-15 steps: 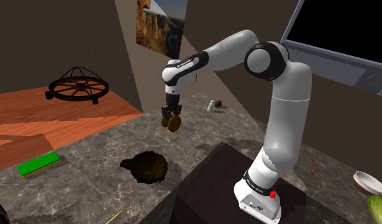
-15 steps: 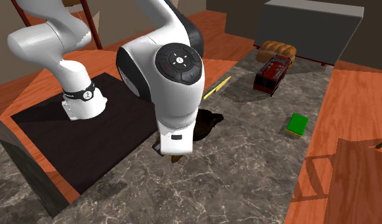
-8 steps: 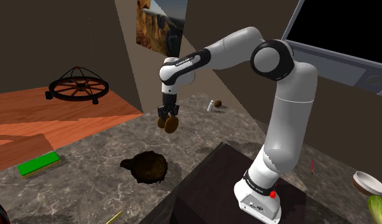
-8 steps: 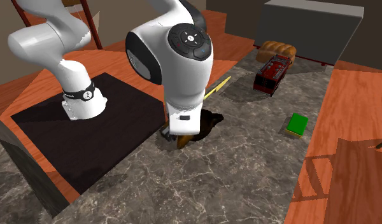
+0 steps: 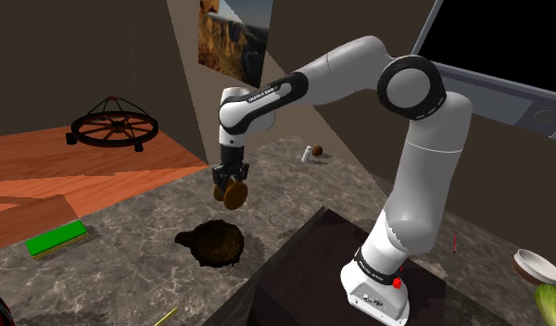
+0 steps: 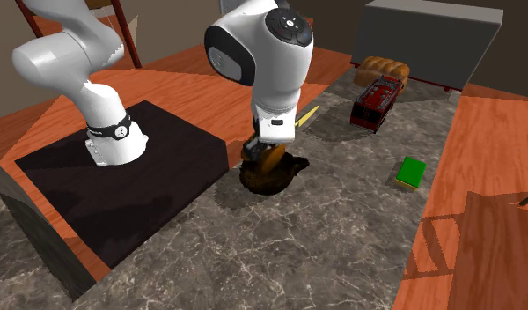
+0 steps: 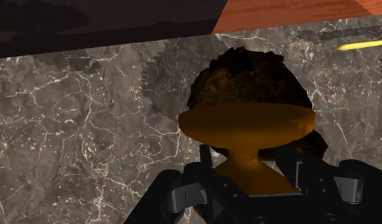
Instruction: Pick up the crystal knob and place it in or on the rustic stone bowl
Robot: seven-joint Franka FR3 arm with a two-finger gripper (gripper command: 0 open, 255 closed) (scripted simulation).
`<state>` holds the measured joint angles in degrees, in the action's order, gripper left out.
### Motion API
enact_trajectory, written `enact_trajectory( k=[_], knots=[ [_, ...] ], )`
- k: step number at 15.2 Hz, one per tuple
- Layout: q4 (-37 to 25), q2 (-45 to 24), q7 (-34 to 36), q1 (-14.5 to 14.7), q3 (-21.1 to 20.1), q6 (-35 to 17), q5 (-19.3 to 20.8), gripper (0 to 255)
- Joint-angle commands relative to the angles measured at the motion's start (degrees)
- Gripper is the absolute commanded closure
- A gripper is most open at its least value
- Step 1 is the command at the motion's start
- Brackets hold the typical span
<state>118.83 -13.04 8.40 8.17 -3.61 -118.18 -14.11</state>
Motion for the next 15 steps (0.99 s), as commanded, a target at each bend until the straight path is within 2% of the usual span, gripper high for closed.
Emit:
enact_trajectory(
  k=[1,4,15],
  knots=[
    [-0.4,-0.3,2.5,1.6,-1.2,-0.5,-0.5,255],
    [-0.6,-0.5,6.8,4.4,-3.2,-1.6,-1.2,255],
    [1.0,-6.1,5.2,4.6,-3.3,-8.6,-1.7,255]
  ],
)
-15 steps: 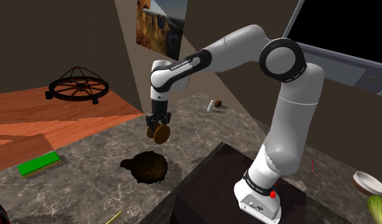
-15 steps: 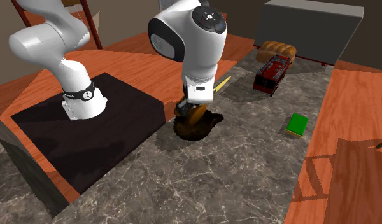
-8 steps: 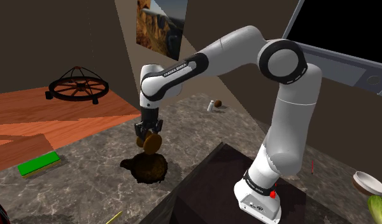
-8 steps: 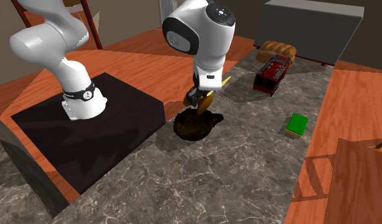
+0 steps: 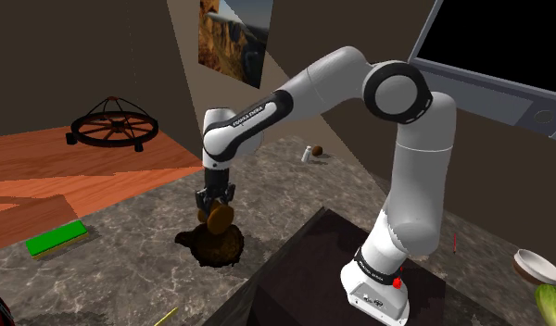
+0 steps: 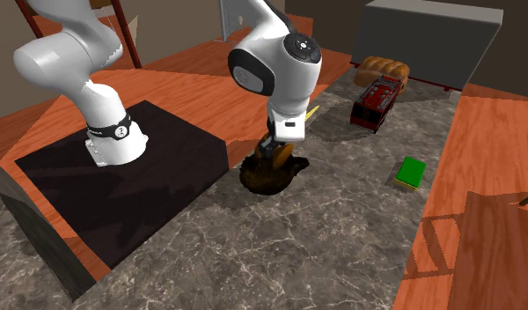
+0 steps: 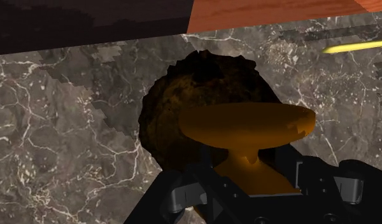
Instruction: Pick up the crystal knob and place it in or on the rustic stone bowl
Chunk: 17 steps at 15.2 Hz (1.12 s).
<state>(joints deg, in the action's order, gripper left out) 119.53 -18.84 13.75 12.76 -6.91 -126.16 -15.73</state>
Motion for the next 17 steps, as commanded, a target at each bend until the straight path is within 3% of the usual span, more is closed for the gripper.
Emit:
enact_trajectory(
  k=[1,11,12,17],
  knots=[
    [0.4,-0.9,-0.3,0.1,0.0,-1.3,-0.1,255],
    [0.5,-2.4,-0.7,0.1,-0.1,-2.9,-0.3,255],
    [0.5,-2.4,-0.7,0.1,-0.1,-2.9,-0.3,0],
    [0.5,-2.4,-0.7,0.1,-0.1,-2.9,-0.3,0]
  ],
)
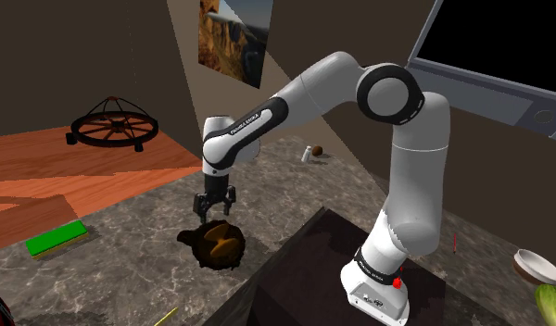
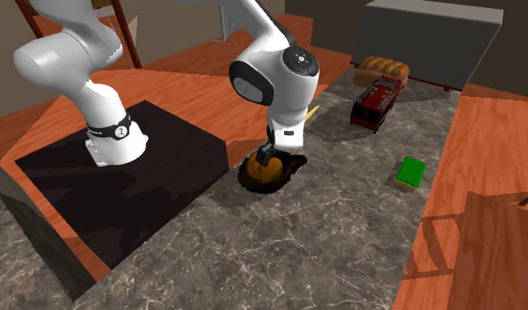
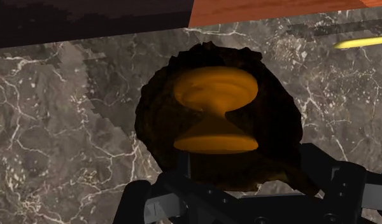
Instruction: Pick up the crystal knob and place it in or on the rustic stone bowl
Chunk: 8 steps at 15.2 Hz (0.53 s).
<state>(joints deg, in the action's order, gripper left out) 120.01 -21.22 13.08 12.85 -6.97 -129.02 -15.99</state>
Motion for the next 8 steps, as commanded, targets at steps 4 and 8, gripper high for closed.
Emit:
enact_trajectory(
  k=[4,8],
  knots=[
    [-3.0,3.6,0.5,-0.9,0.7,6.7,0.9,0],
    [-3.0,3.6,0.5,-0.9,0.7,6.7,0.9,0]
  ],
)
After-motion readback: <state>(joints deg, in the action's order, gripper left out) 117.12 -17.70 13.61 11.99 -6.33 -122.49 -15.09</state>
